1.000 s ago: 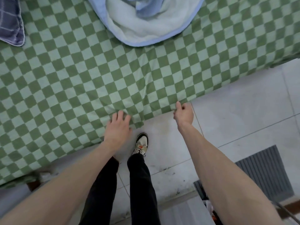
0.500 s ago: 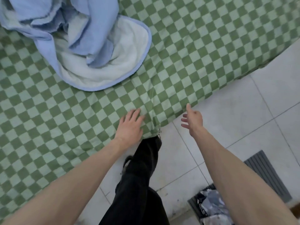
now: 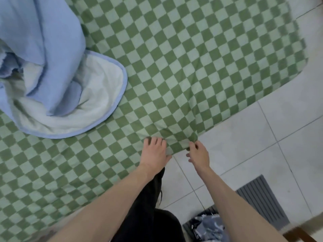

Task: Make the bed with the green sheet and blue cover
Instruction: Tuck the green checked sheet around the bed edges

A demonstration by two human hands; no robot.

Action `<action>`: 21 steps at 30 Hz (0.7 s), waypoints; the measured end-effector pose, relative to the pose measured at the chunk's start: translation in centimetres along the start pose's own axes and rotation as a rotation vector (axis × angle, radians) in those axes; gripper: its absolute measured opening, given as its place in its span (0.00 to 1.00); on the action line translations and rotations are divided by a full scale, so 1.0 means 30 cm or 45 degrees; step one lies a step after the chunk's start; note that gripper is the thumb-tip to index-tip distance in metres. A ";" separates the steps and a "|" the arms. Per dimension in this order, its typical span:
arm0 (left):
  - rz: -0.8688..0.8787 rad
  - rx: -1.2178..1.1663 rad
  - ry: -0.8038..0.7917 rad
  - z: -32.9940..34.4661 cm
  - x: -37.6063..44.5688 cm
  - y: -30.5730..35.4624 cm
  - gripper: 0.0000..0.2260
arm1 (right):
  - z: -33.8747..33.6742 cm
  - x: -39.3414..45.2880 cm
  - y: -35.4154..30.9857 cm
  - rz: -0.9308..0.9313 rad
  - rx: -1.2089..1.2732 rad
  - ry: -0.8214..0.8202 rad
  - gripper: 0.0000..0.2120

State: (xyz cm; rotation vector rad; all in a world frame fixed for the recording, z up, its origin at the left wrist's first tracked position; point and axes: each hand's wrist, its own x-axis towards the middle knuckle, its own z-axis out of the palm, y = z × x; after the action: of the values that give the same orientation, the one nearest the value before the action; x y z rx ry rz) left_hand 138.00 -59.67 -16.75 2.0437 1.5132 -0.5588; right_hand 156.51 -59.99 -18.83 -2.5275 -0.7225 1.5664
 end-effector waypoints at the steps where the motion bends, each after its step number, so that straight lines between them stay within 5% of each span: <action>1: 0.002 -0.017 -0.026 -0.015 0.019 0.023 0.23 | -0.032 0.017 -0.001 0.012 -0.041 -0.039 0.15; 10: 0.074 -0.063 0.066 -0.106 0.230 0.234 0.20 | -0.473 0.389 -0.231 0.107 0.316 0.260 0.19; 17: -0.104 -0.083 0.190 -0.214 0.407 0.416 0.16 | -0.580 0.461 -0.229 -0.146 -0.145 0.194 0.15; 21: -0.022 -0.109 0.199 -0.280 0.542 0.554 0.15 | -0.736 0.538 -0.238 -0.149 -0.191 0.073 0.15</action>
State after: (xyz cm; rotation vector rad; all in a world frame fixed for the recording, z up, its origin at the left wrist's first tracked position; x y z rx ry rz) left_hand 158.72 -46.19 -17.35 2.0505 1.6164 -0.3405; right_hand 179.00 -42.85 -19.49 -2.5670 -0.9958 1.4469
